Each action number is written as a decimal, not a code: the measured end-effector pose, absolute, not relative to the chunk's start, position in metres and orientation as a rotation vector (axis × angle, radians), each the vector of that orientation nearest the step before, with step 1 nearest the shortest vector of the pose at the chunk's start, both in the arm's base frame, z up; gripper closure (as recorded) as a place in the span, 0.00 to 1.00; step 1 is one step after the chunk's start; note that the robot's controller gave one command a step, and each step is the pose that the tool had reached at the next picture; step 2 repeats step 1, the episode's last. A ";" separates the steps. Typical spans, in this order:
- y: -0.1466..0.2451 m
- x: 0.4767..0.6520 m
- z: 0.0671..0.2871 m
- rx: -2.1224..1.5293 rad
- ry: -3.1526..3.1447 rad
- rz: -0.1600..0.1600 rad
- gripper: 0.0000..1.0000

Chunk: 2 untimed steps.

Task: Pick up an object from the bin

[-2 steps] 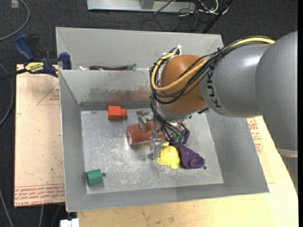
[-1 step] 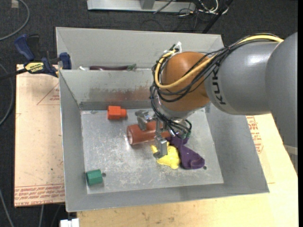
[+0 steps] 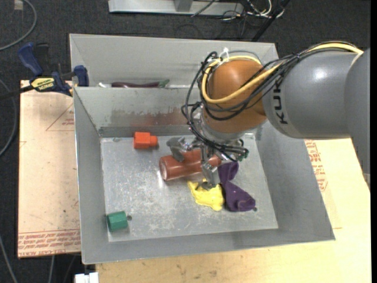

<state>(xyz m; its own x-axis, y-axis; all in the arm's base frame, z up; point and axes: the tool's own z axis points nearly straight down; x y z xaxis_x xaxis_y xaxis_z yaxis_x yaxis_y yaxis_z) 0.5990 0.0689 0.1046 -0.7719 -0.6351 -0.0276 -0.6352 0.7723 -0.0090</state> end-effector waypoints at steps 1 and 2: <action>0.034 0.625 0.079 -0.600 3.053 0.011 1.00; 0.034 0.625 0.079 -0.600 3.053 0.011 1.00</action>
Offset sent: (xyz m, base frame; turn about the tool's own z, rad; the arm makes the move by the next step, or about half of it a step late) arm 0.0000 0.0000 0.0000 0.0000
